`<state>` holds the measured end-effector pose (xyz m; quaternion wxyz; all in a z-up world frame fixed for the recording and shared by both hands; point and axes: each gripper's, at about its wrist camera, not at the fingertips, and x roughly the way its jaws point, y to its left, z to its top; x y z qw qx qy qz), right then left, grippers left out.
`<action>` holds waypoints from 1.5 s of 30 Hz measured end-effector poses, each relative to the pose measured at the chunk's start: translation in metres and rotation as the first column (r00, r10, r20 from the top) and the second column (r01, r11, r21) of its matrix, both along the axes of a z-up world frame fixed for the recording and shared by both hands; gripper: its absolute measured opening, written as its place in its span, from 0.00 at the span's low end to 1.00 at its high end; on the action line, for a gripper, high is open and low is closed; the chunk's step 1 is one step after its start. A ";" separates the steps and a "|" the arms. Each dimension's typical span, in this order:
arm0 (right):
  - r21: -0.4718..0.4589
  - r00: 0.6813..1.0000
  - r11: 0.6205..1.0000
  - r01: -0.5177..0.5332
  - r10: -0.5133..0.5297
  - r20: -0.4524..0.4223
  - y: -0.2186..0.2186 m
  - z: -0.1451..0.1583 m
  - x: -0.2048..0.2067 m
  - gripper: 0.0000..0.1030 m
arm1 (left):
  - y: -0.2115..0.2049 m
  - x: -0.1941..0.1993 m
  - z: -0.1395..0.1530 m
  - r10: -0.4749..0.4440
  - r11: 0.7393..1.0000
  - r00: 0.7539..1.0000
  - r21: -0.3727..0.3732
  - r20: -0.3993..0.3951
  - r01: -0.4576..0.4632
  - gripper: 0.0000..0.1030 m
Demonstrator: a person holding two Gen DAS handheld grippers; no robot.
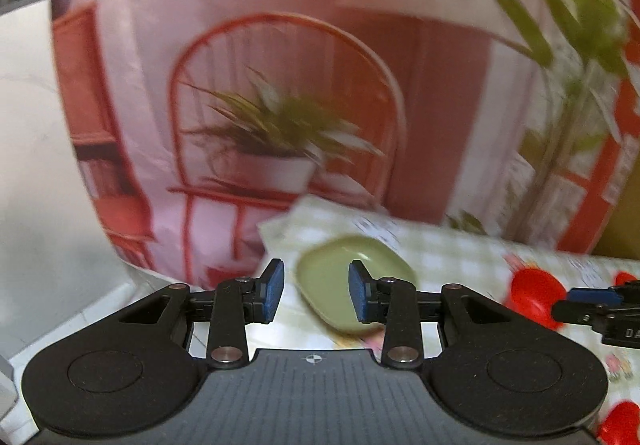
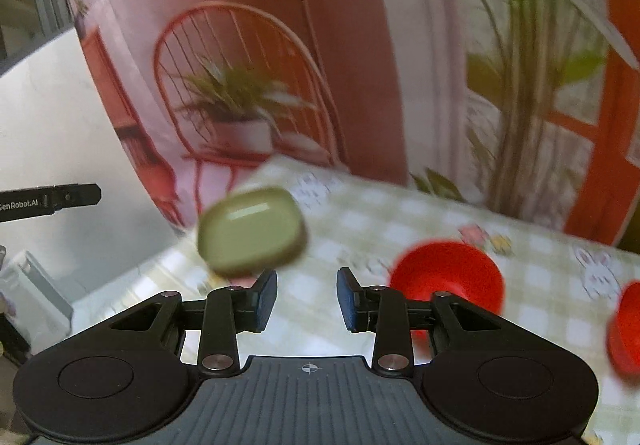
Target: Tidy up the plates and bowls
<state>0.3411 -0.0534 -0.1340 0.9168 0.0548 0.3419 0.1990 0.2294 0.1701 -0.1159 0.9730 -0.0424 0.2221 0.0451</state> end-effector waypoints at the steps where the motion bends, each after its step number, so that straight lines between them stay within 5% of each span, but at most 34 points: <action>1: 0.003 1.000 1.000 -0.006 0.006 0.003 0.005 0.002 0.007 0.30 | 0.005 0.003 0.003 0.013 1.000 1.000 0.000 0.011 -0.013 0.40; 10: -0.001 0.997 0.998 -0.064 0.064 0.034 0.050 -0.003 0.077 0.31 | 0.028 0.058 -0.015 0.043 0.999 0.999 -0.002 -0.014 -0.043 0.51; 14: -0.031 0.997 0.997 -0.074 0.074 -0.005 0.064 -0.025 0.114 0.35 | 0.033 0.084 -0.043 0.059 0.997 0.997 -0.041 -0.043 -0.061 0.54; 20: -0.051 0.996 0.998 -0.027 0.023 -0.084 0.078 -0.062 0.154 0.35 | 0.032 0.125 -0.075 0.071 0.997 0.991 0.008 -0.112 -0.071 0.54; 28: -0.051 0.980 0.999 0.017 -0.027 -0.199 0.095 -0.100 0.176 0.34 | 0.047 0.160 -0.102 0.066 0.996 0.984 -0.045 -0.165 -0.075 0.54; 38: 0.005 0.948 0.995 0.101 -0.095 -0.305 0.085 -0.117 0.180 0.20 | 0.046 0.176 -0.119 0.014 0.992 0.978 -0.116 -0.207 -0.039 0.52; 45: 0.029 0.932 0.993 0.117 -0.100 -0.347 0.085 -0.124 0.178 0.11 | 0.043 0.176 -0.126 -0.016 0.994 0.975 -0.110 -0.222 -0.009 0.10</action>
